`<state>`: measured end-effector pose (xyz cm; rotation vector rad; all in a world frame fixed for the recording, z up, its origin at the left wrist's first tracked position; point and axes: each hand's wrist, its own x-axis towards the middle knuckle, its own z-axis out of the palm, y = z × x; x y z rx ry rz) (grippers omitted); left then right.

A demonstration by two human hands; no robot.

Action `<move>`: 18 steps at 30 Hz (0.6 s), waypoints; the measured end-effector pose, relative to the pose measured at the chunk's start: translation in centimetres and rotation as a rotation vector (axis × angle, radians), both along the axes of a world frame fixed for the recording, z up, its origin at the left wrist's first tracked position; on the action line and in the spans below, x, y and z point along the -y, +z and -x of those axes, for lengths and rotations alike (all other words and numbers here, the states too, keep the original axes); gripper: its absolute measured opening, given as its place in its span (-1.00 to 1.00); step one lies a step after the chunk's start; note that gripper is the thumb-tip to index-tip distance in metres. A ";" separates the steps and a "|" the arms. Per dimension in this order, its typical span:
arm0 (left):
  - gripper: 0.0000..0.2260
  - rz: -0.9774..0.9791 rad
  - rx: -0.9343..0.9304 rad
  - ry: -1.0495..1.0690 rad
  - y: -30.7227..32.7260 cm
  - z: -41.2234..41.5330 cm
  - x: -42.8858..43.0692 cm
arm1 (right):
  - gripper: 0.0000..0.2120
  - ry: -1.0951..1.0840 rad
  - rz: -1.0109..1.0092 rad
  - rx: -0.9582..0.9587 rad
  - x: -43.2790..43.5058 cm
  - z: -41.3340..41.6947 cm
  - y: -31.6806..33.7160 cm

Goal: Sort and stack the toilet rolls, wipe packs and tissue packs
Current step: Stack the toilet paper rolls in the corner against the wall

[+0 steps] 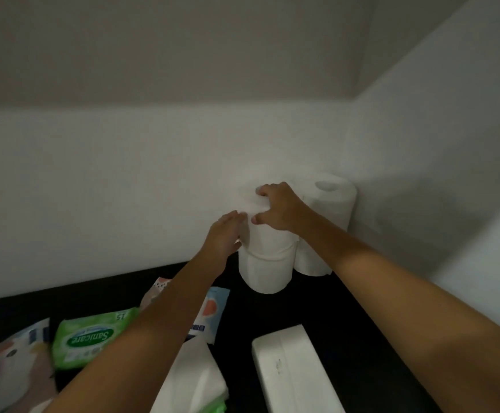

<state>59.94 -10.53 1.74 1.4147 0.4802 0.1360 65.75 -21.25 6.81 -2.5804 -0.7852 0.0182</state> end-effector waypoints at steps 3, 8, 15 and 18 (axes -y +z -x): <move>-0.57 0.027 0.001 -0.020 -1.1 -0.2 -0.2 | -0.34 0.003 0.024 0.014 -0.2 -0.4 -0.8; -0.60 0.048 -0.005 -0.007 -1.8 -0.1 -0.6 | -0.36 0.030 0.004 0.103 0.1 0.2 -1.9; -0.62 0.061 -0.003 0.009 -1.8 0.0 -0.2 | -0.38 0.049 0.009 0.126 0.6 0.6 -1.7; -0.62 0.053 0.003 0.005 -1.9 0.1 -0.1 | -0.38 0.046 -0.009 0.101 1.1 0.7 -1.7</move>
